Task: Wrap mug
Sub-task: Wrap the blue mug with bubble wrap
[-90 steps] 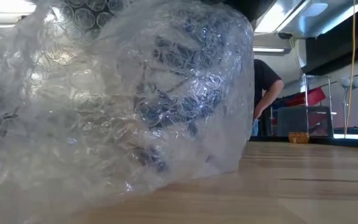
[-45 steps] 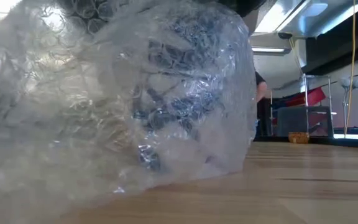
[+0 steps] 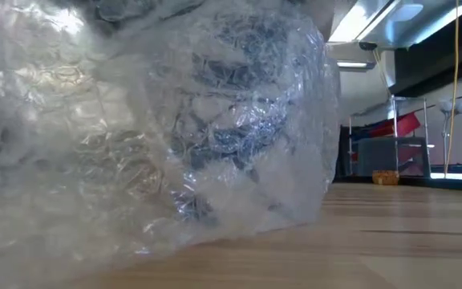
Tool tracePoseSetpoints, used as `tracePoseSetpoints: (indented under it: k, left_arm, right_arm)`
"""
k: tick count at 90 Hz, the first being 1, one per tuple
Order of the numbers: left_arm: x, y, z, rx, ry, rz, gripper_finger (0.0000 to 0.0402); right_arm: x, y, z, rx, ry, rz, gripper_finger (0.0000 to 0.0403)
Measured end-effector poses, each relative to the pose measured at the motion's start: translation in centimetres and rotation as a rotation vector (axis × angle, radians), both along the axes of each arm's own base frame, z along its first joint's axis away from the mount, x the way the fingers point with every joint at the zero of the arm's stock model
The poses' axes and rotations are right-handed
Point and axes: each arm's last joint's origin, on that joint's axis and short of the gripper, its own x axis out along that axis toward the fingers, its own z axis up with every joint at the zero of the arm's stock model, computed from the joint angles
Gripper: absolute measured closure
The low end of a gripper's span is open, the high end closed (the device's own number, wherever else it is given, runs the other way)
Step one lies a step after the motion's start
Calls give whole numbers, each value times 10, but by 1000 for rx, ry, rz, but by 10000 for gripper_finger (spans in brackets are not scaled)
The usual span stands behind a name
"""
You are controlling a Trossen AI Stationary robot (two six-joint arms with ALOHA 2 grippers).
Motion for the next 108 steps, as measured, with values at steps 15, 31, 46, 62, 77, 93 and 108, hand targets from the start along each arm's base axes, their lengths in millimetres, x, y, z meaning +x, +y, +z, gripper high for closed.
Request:
tracePoseSetpoints:
  k: [15, 31, 46, 62, 77, 93, 108]
  left_arm:
    - [0, 0, 0, 0, -2, 1, 286]
    - [0, 0, 0, 1, -1, 1, 286]
    - [0, 0, 0, 1, -1, 1, 286]
    - [-6, 0, 10, -14, -5, -19, 286]
    - [-23, -6, 40, -86, -56, -41, 286]
    - [-37, -25, 44, -203, -25, -153, 286]
    - [-45, -43, 13, -210, 117, -170, 286]
  right_arm:
    - [0, -5, 7, -11, -30, -22, 402]
    - [12, -11, -6, -2, -49, -50, 402]
    - [24, -11, -44, 49, 55, -18, 402]
    - [29, -8, -58, 51, 72, -17, 402]
    - [30, -8, -58, 58, 63, -14, 402]
    - [32, -10, -58, 49, 63, -4, 402]
    - [33, -12, -59, 41, 61, -4, 402]
